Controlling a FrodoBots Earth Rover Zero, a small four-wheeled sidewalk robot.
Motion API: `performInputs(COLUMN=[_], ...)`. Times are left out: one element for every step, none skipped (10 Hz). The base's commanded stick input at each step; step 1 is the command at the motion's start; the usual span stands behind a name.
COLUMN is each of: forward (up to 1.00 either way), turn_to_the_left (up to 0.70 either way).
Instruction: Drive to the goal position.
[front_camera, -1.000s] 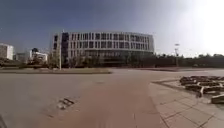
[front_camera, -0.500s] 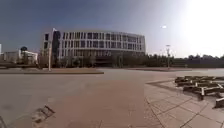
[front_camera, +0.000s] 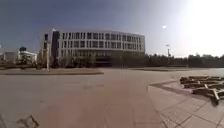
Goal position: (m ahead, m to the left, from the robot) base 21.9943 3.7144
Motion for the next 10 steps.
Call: performInputs(forward=[0.7,0.7,0.7,0.7,0.7,0.7,0.7,0.7,0.7,0.7], turn_to_the_left=[0.0,0.0,0.0,0.0,0.0,0.0,0.0,0.0,0.0,0.0])
